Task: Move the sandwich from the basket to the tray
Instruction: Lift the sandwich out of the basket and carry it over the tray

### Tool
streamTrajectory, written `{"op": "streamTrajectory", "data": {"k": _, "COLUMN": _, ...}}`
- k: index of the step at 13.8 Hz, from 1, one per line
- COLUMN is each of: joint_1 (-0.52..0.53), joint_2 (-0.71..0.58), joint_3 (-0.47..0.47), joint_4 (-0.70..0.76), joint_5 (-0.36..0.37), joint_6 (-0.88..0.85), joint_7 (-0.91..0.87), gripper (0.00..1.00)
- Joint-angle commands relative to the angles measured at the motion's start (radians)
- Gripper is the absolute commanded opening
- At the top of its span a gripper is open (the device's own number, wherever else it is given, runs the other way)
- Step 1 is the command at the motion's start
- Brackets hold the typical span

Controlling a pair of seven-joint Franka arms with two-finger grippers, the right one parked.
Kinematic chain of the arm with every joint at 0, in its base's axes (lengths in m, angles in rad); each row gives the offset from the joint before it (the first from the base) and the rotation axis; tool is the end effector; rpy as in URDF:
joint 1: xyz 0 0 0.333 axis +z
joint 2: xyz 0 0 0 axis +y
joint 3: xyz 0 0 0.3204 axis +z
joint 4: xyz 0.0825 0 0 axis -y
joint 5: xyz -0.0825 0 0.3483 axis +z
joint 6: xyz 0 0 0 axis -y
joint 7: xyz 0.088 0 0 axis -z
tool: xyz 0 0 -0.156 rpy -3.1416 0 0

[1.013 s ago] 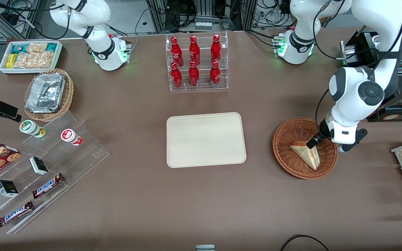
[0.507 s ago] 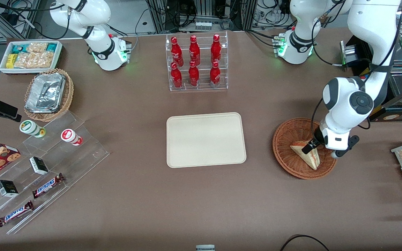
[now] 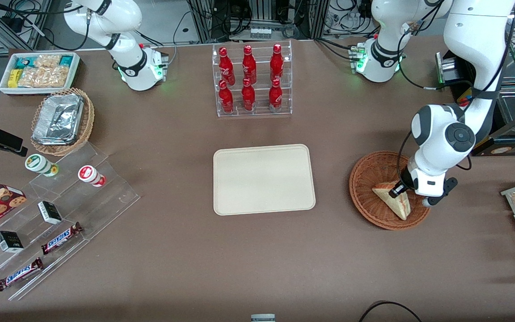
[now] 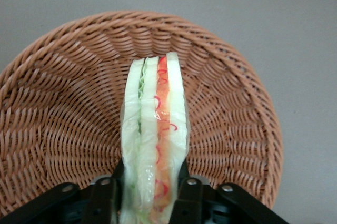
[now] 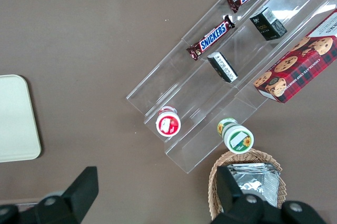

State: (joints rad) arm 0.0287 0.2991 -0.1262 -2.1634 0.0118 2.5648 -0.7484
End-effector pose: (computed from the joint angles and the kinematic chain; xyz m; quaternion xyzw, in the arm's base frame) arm 0.5572 -0.0543 0.2508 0.9464 0.3183 0.0416 0.0351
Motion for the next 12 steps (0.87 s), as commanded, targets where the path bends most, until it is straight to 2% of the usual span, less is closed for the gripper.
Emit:
{"op": "streamTrajectory", "data": {"k": 1, "joint_1": -0.009, "joint_2": -0.029, "joint_3": 0.003, "joint_4": 0.057, "joint_5": 0.02, "joint_6": -0.101, "joint_7": 0.0, "gripper": 0.0}}
{"op": "streamTrajectory", "data": {"k": 4, "joint_1": -0.015, "joint_2": -0.099, "joint_3": -0.001, "joint_4": 0.187, "joint_5": 0.04, "joint_6": -0.367, "joint_7": 0.014, "gripper": 0.0}}
{"op": "streamTrajectory", "data": {"k": 6, "joint_1": -0.081, "joint_2": -0.101, "joint_3": -0.012, "joint_4": 0.308, "joint_5": 0.074, "joint_6": -0.504, "joint_7": 0.012, "gripper": 0.0}}
{"op": "streamTrajectory", "data": {"k": 9, "joint_1": -0.217, "joint_2": -0.064, "joint_3": -0.012, "joint_4": 0.437, "joint_5": 0.074, "joint_6": -0.61, "joint_7": 0.001, "gripper": 0.0}}
{"op": "streamTrajectory", "data": {"k": 12, "joint_1": -0.358, "joint_2": -0.054, "joint_3": -0.012, "joint_4": 0.462, "joint_5": 0.073, "joint_6": -0.614, "joint_7": 0.003, "gripper": 0.0}}
